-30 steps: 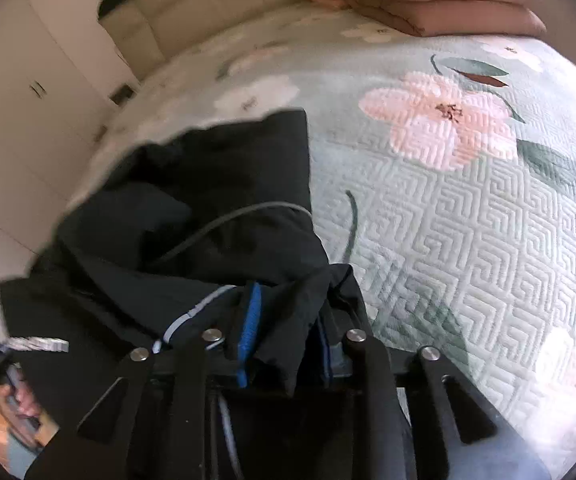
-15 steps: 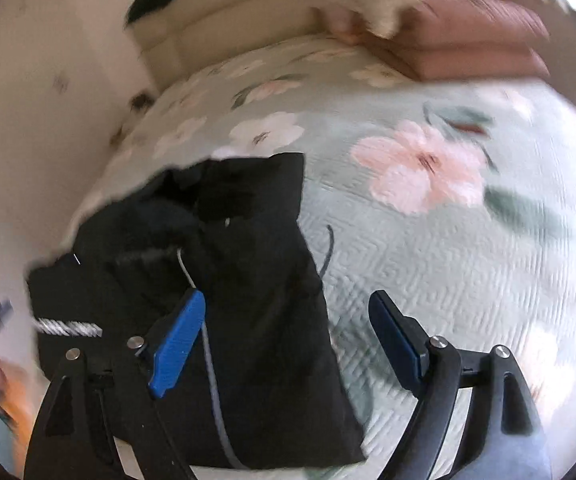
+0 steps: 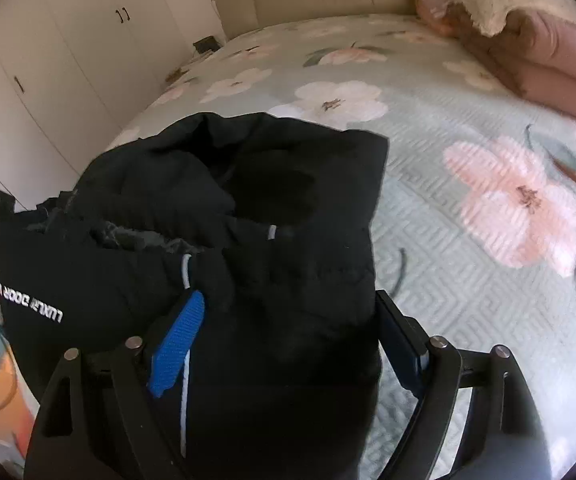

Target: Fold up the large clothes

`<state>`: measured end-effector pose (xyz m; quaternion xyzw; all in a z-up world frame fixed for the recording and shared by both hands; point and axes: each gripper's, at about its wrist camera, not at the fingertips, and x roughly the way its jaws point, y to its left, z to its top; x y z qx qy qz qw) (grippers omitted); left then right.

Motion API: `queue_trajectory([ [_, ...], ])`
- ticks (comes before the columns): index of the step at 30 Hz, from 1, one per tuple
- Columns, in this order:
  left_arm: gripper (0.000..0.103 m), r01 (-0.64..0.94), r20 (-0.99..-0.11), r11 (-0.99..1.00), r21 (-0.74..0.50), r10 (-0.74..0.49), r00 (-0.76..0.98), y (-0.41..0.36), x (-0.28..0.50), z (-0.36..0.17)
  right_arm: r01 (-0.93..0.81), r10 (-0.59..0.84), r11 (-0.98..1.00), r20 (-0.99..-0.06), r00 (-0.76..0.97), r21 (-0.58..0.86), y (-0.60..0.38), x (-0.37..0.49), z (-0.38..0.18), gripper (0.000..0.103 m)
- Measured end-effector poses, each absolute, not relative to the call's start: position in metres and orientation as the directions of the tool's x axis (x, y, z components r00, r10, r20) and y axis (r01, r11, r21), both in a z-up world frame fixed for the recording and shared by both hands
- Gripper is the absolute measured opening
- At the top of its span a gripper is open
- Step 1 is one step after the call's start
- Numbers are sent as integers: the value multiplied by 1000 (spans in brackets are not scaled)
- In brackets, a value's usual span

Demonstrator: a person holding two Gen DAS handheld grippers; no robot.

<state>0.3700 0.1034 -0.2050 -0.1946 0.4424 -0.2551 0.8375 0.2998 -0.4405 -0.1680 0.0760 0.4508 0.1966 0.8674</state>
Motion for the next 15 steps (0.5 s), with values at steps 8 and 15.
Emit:
queue_trajectory([
  [8, 13, 253, -611, 872, -420, -478, 632, 109, 324, -159, -234, 226, 969, -692, 685, 85, -440, 244, -121, 16],
  [15, 12, 196, -474, 920, -339, -347, 810, 106, 344, -59, -73, 19, 994, -519, 855, -83, -435, 262, -12, 14],
])
